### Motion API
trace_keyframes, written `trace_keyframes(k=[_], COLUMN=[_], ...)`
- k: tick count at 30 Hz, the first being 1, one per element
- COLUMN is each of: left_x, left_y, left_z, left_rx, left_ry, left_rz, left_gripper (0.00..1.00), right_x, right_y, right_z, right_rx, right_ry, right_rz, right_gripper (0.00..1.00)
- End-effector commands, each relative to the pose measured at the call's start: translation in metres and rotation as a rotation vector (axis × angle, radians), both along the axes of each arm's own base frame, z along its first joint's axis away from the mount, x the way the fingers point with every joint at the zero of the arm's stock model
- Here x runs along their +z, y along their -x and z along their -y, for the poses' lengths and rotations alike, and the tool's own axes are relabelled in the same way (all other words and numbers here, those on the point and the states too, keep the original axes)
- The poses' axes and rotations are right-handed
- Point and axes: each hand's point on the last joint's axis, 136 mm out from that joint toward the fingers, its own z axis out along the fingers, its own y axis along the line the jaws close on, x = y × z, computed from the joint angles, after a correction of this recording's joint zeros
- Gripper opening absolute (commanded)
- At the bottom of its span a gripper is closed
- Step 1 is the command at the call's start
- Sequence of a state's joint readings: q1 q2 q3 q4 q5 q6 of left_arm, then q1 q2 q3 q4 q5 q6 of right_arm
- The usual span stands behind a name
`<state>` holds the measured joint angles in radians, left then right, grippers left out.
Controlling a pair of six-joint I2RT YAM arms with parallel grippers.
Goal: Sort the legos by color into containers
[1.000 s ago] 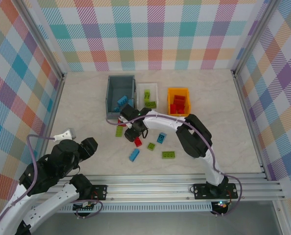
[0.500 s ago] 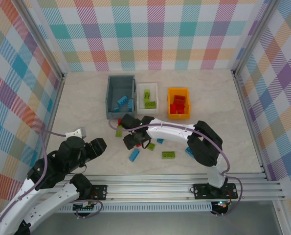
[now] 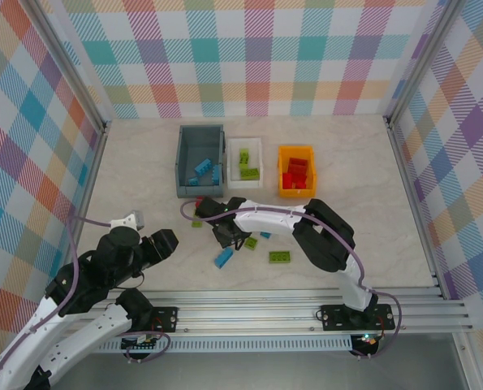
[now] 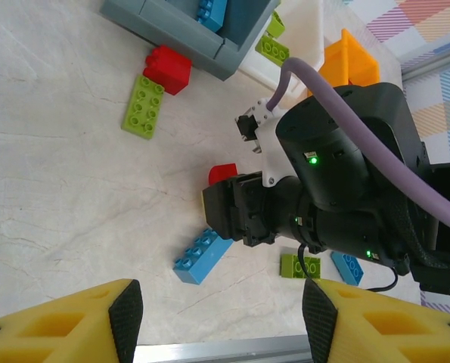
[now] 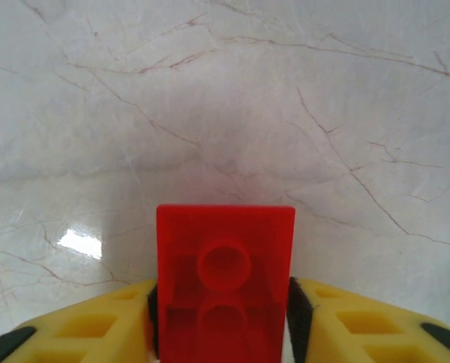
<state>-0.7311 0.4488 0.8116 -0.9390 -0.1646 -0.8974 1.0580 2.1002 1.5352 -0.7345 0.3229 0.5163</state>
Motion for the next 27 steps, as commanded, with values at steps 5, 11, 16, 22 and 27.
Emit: trace_keyframes(k=[5, 11, 16, 22, 27], left_x=[0.001, 0.018, 0.036, 0.048, 0.051], left_y=[0.000, -0.006, -0.026, -0.056, -0.069], left_z=[0.007, 0.026, 0.064, 0.115, 0.150], left_rx=[-0.027, -0.077, -0.165, -0.237, -0.281], left_ry=[0.024, 0.072, 0.112, 0.110, 0.048], left_rz=[0.005, 0.016, 0.015, 0.047, 0.073], left_gripper=[0.60, 0.60, 0.60, 0.60, 0.59], right_x=[0.019, 0.083, 0.115, 0.115, 0.110], right_y=[-0.011, -0.028, -0.063, -0.119, -0.170], right_z=[-0.006, 0.040, 0.123, 0.189, 0.203], right_rx=[-0.004, -0.086, -0.256, -0.434, -0.496], right_ry=[-0.025, -0.064, -0.090, -0.086, -0.106], right_rz=[0.064, 0.185, 0.215, 0.191, 0.175], right_gripper=[0.33, 0.33, 0.33, 0.33, 0.33])
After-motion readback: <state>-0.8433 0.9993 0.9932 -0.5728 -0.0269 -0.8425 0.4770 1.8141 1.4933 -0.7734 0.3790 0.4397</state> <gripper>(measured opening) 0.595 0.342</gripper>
